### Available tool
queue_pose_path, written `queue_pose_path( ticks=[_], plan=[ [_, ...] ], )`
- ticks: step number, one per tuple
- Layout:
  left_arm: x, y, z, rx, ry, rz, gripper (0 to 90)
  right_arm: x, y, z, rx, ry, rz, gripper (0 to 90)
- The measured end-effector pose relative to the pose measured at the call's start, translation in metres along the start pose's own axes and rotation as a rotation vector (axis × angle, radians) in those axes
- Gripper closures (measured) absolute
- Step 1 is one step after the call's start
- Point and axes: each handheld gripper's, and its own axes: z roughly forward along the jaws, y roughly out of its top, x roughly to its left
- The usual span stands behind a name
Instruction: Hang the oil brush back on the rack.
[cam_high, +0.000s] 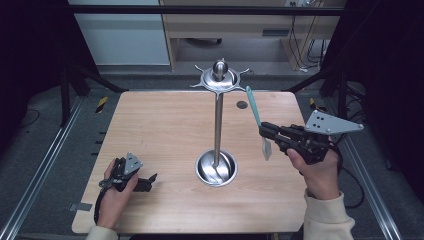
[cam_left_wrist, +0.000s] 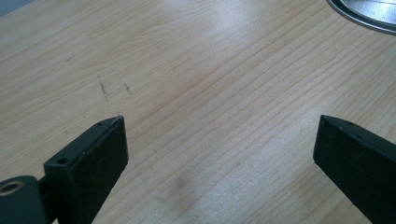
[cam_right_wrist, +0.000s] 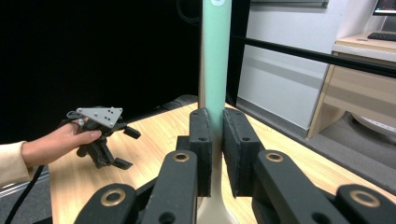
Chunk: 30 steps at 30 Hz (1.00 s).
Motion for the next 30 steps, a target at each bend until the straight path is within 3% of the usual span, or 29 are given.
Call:
queue_pose_path(
  ticks=[9, 20, 30],
  plan=[
    [0.0, 0.0, 0.0, 0.0, 0.001, 0.0, 2.7, 0.004, -0.002, 0.011, 0.003, -0.014, 0.022, 82.5],
    [0.0, 0.0, 0.0, 0.001, 0.0, 0.001, 2.7, 0.017, -0.014, 0.038, -0.071, -0.074, 0.058, 82.5],
    [0.0, 0.0, 0.0, 0.001, 0.0, 0.001, 2.7, 0.021, -0.018, 0.043, -0.09, -0.096, 0.066, 82.6]
  ],
)
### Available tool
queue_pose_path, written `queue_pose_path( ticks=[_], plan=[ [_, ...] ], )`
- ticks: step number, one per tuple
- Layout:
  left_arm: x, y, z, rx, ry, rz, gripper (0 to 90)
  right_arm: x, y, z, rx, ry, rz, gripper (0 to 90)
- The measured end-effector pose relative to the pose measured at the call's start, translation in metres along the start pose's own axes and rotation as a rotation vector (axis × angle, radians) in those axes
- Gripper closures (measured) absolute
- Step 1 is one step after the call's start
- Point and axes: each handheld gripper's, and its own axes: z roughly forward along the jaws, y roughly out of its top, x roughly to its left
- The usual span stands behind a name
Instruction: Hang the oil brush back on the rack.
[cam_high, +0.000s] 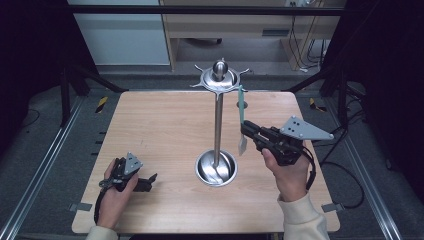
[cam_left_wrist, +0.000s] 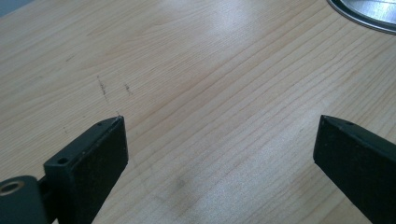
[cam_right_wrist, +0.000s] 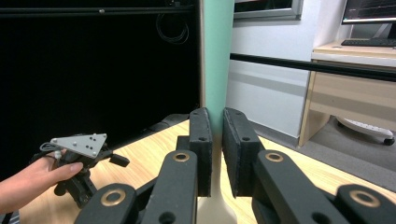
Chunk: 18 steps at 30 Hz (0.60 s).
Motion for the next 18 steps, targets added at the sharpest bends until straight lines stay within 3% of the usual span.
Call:
queue_pose_path(
  ticks=[18],
  plan=[
    [-0.0002, 0.0, 0.0002, 0.0, 0.0, 0.0, 2.7, 0.0002, -0.001, 0.0018, -0.007, 0.003, 0.01, 82.5]
  ],
)
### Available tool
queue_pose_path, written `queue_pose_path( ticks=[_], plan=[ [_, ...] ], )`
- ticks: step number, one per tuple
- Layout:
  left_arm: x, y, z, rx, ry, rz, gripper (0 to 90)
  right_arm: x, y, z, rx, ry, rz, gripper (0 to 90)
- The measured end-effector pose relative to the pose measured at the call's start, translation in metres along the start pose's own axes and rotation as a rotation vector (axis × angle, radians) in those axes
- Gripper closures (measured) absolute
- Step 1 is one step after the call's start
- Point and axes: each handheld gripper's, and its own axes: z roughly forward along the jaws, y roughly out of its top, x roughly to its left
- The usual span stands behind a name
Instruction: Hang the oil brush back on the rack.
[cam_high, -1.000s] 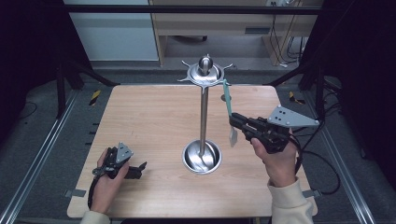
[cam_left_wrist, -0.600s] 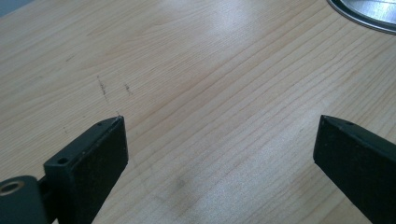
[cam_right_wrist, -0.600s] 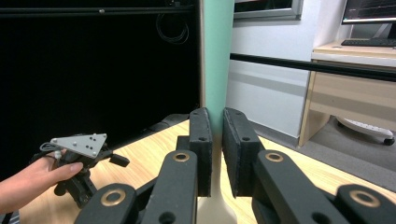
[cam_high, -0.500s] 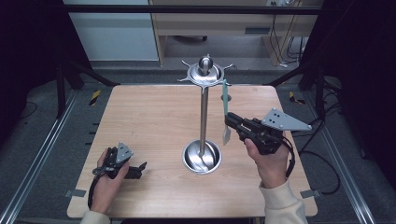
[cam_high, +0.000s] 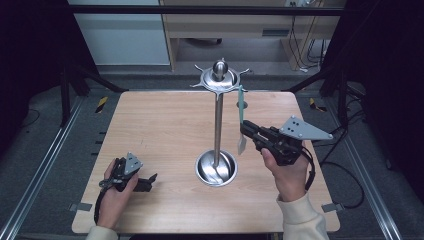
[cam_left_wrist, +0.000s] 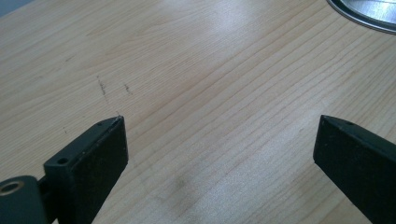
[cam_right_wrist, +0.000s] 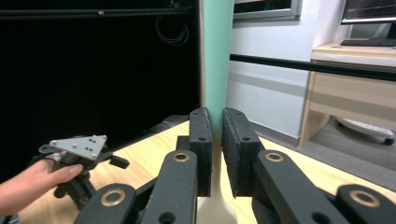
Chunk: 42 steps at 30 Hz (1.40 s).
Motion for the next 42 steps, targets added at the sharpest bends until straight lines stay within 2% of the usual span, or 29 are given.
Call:
queue_pose_path(
  ticks=[18, 27, 35, 40, 41, 42],
  plan=[
    [0.0, 0.0, 0.0, 0.001, -0.001, 0.001, 2.7, 0.001, -0.001, 0.002, -0.005, -0.002, 0.013, 82.4],
    [-0.001, 0.0, 0.001, 0.011, -0.005, 0.014, 2.7, 0.0, 0.0, 0.002, 0.001, 0.004, 0.01, 82.3],
    [0.0, 0.0, 0.0, 0.002, -0.006, 0.003, 2.7, 0.001, 0.002, 0.001, 0.003, -0.006, -0.003, 79.4],
    [0.0, 0.0, 0.0, 0.0, -0.004, 0.005, 2.7, 0.0, 0.007, -0.003, 0.013, -0.044, -0.021, 71.5],
    [0.0, 0.0, 0.0, 0.0, -0.004, 0.005, 2.7, 0.001, 0.009, -0.004, 0.028, -0.076, -0.032, 63.6],
    [0.0, 0.0, 0.0, -0.002, -0.003, 0.004, 2.7, 0.001, 0.01, -0.005, 0.031, -0.091, -0.04, 59.8]
  ],
)
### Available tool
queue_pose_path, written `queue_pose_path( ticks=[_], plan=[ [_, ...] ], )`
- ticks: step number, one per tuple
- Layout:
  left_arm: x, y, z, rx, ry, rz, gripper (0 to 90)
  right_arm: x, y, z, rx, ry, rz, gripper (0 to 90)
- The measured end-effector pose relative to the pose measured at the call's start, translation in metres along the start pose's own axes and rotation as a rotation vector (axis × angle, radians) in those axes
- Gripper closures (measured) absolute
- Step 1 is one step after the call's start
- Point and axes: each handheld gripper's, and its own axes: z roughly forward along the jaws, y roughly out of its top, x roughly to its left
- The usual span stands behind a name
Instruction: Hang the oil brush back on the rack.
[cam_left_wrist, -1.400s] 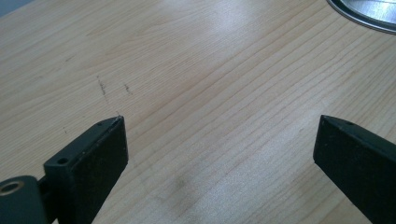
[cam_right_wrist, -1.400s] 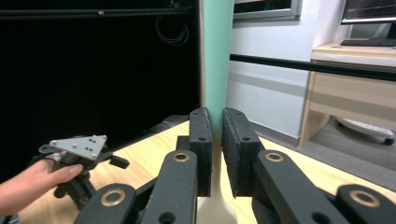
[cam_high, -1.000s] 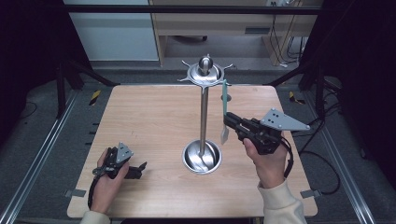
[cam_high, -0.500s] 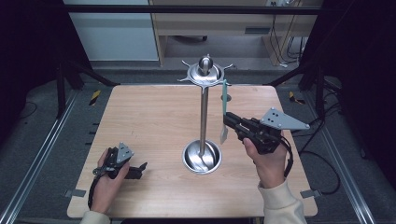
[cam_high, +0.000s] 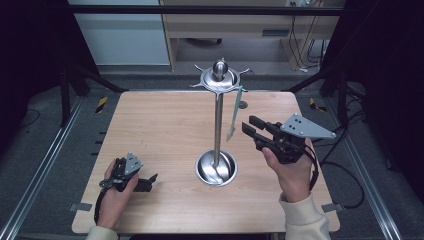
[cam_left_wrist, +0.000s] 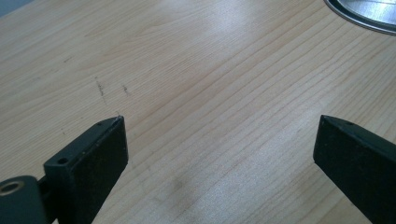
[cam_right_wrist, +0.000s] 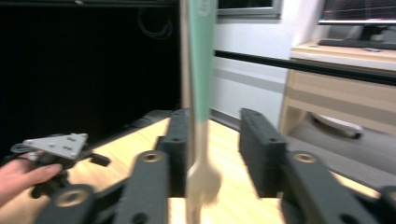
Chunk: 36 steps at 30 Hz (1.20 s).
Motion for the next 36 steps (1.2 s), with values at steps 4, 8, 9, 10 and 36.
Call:
queue_pose_path(
  ticks=[4, 8, 9, 10, 36],
  plan=[
    [0.0, 0.0, 0.0, 0.001, -0.002, -0.001, 2.7, 0.0, 0.004, -0.002, 0.011, -0.03, -0.02, 51.0],
    [0.0, 0.0, 0.0, 0.002, -0.003, 0.0, 2.7, -0.002, 0.007, -0.005, 0.016, -0.059, -0.029, 44.6],
    [0.0, 0.0, 0.0, 0.002, -0.003, 0.0, 2.7, -0.003, 0.007, -0.006, 0.015, -0.065, -0.03, 43.4],
    [0.0, 0.0, 0.0, 0.002, -0.003, 0.0, 2.7, -0.004, 0.008, -0.007, 0.014, -0.075, -0.028, 40.9],
    [0.0, 0.0, -0.001, -0.005, 0.002, -0.004, 2.7, -0.04, -0.012, -0.001, 0.136, -0.244, 0.011, 10.2]
  ],
)
